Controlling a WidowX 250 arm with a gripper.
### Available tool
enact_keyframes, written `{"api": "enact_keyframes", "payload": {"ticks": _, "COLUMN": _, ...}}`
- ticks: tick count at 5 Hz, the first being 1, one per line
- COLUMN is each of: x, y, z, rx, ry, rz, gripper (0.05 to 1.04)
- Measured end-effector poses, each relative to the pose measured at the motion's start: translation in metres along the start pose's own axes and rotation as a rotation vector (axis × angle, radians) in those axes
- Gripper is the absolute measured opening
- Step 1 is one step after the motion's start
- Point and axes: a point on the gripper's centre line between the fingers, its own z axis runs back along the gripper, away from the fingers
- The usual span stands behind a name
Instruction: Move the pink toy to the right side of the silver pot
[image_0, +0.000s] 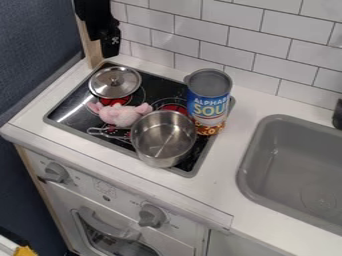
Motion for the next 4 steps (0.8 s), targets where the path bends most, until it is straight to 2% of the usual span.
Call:
{"api": "enact_keyframes", "payload": {"ticks": 1, "x": 0.001, "y": 0.006, "z": -0.018, "rx": 0.038, "ry": -0.030, "rz": -0.012, "gripper": 1.001}}
{"api": "enact_keyframes", "payload": {"ticks": 2, "x": 0.002, "y": 0.022, "z": -0.024, "rx": 0.088, "ry": -0.066, "rz": -0.087, "gripper": 1.001}}
{"api": "enact_keyframes", "payload": {"ticks": 3, "x": -0.002, "y": 0.043, "z": -0.018, "rx": 0.085, "ry": -0.066, "rz": -0.238, "gripper": 1.001}}
{"api": "enact_keyframes", "payload": {"ticks": 4, "x": 0.009, "y": 0.055, "z": -0.012, "rx": 0.072, "ry": -0.047, "rz": -0.392, "gripper": 1.001}}
